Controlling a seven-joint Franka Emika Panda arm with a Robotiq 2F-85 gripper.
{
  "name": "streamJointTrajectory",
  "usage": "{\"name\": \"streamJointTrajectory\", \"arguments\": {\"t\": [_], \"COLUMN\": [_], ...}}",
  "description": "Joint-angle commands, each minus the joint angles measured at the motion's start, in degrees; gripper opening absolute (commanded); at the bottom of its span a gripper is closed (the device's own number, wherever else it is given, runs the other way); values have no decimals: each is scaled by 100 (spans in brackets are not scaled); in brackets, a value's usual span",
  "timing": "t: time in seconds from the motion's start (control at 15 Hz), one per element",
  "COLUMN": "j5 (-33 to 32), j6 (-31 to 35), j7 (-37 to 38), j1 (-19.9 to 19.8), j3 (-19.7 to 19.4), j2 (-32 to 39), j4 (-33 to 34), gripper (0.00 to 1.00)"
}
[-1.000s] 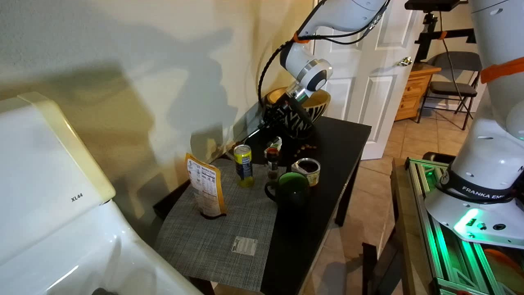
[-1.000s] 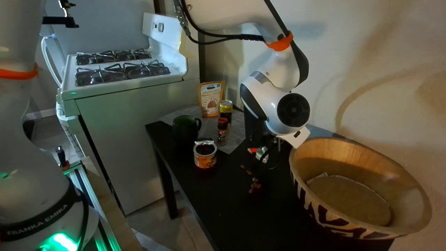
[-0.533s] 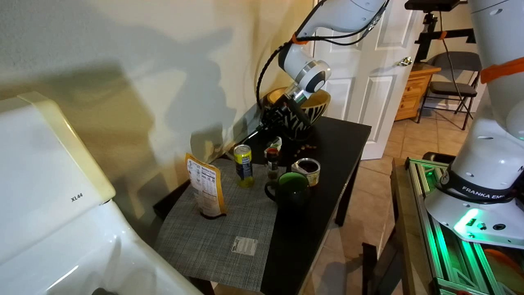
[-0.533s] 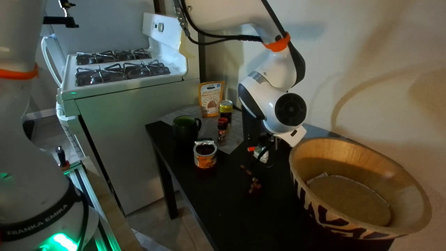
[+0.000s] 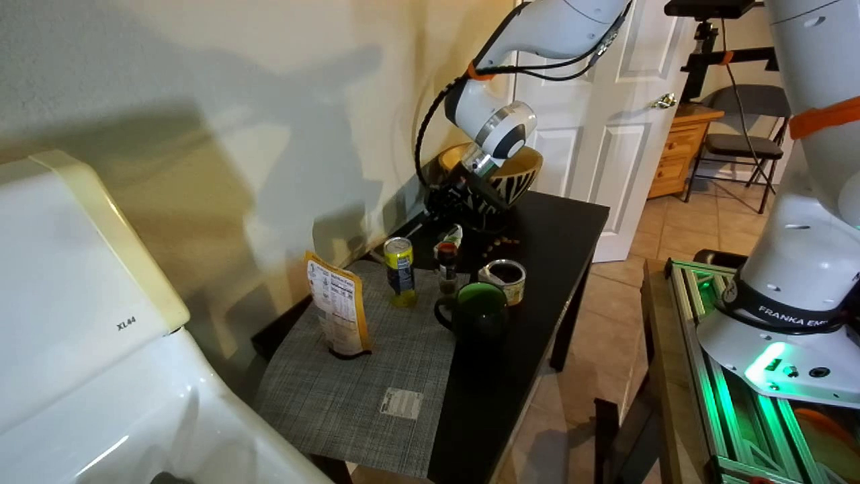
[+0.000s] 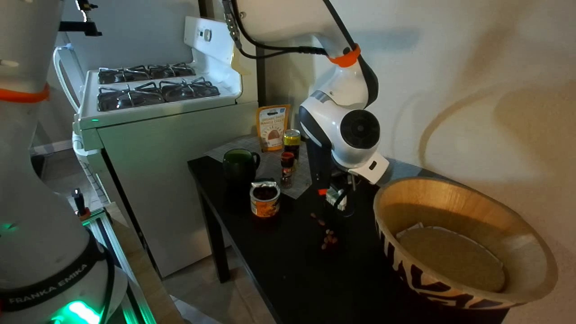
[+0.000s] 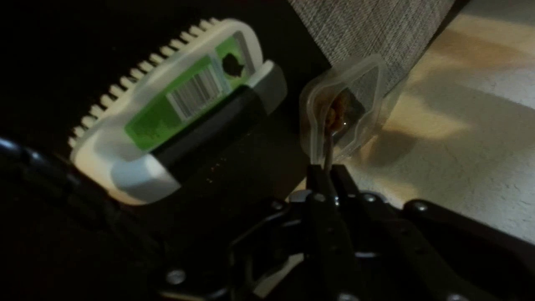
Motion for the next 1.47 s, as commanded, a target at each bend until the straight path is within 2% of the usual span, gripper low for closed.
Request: {"name": "streamJointTrajectory", "arguments": {"t": [0.0,0.2,0.4,0.8,1.07,1.4], "j5": [333,611,538,-170,-608,-146], "j6": [380,375,302,648,1218,1565], "j7": [-754,-1501,-1912,-2135,-2349,-3414], "j1": [49,44,70,259,420,407], "j3": [96,146,150,98,70,176], "j2": [-76,-257,-443,-728,-846,-1125], "j4": [-8,-85,-204,-503,-708,-773], "gripper": [2,2,2,2,2,2]}}
